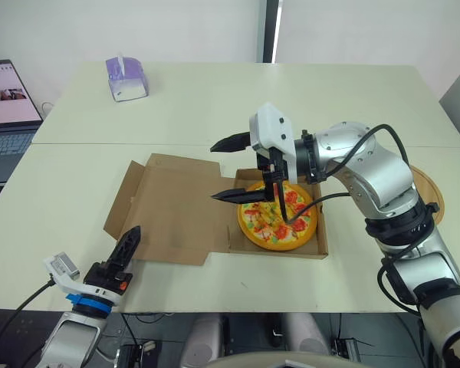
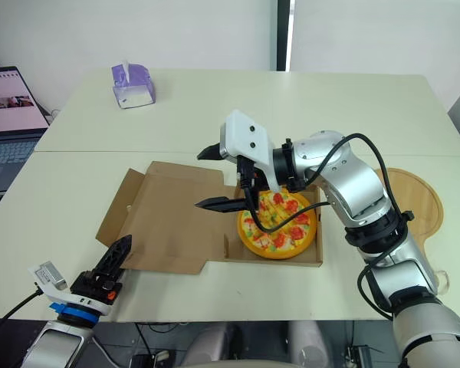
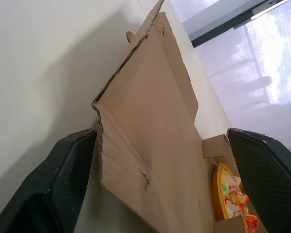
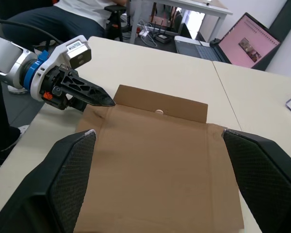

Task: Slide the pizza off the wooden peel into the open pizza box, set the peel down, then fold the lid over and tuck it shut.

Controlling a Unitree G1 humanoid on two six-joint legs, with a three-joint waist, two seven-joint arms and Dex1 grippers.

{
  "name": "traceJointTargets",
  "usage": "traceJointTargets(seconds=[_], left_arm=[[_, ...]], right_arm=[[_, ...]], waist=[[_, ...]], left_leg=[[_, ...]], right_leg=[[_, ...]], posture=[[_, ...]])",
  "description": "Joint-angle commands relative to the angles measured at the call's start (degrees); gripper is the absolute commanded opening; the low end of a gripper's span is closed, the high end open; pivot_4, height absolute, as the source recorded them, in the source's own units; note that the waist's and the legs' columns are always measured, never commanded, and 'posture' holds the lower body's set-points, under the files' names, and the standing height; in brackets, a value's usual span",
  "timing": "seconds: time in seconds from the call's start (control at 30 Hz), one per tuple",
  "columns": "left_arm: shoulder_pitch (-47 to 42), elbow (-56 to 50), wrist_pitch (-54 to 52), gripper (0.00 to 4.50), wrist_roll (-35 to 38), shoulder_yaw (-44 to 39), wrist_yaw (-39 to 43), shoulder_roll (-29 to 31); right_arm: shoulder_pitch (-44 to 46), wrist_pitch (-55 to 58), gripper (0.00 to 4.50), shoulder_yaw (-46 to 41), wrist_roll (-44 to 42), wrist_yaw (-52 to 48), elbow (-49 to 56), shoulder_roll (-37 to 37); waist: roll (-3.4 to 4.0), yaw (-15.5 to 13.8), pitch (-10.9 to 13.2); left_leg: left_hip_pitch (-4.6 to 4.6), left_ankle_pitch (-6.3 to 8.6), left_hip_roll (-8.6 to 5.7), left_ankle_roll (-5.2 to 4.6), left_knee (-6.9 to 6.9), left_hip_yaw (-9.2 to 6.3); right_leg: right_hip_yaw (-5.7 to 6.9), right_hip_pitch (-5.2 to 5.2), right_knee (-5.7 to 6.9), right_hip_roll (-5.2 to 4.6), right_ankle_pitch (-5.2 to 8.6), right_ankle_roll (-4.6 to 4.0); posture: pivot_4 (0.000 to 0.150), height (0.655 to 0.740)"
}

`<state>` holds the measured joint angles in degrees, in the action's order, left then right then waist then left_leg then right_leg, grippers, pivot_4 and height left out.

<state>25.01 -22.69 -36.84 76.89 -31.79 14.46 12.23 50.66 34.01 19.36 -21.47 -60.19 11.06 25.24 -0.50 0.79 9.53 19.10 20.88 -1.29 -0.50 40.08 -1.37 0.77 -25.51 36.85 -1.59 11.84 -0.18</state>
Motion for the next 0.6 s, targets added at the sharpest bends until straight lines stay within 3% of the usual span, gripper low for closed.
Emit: traceJointTargets(seconds=[0.03, 0.37, 0.47, 0.6], left_arm=[[2.0, -1.4, 0.6, 4.50, 0.5, 0.4, 0.4, -0.4], [7.4, -2.7, 1.8, 4.50, 2.4, -0.4, 1.1, -0.5], [6.7, -2.1, 2.1, 3.95, 1.5, 0.0, 0.6, -0.5], [6.4, -1.8, 2.7, 2.65, 2.4, -0.5, -0.1, -1.1]], right_arm=[[0.3, -0.4, 4.46, -1.5, -0.2, 0.1, 2.2, 0.3], [0.4, -0.5, 4.46, -1.6, -0.3, 0.1, 2.1, 0.5], [0.5, -0.9, 4.50, -1.5, -0.2, 0.0, 1.7, 0.3], [0.6, -1.1, 4.50, -1.5, -0.1, 0.0, 1.6, 0.3]], waist=[[0.00, 0.0, 0.0], [-0.01, 0.2, 0.0], [-0.01, 0.2, 0.0], [-0.09, 0.2, 0.0]], left_leg=[[-0.05, 0.02, 0.00, -0.03, -0.01, -0.01], [-0.18, 0.05, 0.01, -0.09, -0.02, -0.02], [-0.19, 0.05, 0.01, -0.09, -0.02, -0.02], [-0.18, 0.05, 0.01, -0.09, -0.02, -0.03]], right_leg=[[0.01, 0.04, 0.00, 0.00, 0.00, 0.00], [0.02, 0.15, 0.02, 0.00, 0.01, 0.00], [0.03, 0.16, 0.02, 0.00, 0.01, 0.00], [0.03, 0.16, 0.02, 0.01, 0.01, 0.00]], posture=[[0.150, 0.7400], [0.150, 0.7400], [0.150, 0.7400], [0.150, 0.7400]])
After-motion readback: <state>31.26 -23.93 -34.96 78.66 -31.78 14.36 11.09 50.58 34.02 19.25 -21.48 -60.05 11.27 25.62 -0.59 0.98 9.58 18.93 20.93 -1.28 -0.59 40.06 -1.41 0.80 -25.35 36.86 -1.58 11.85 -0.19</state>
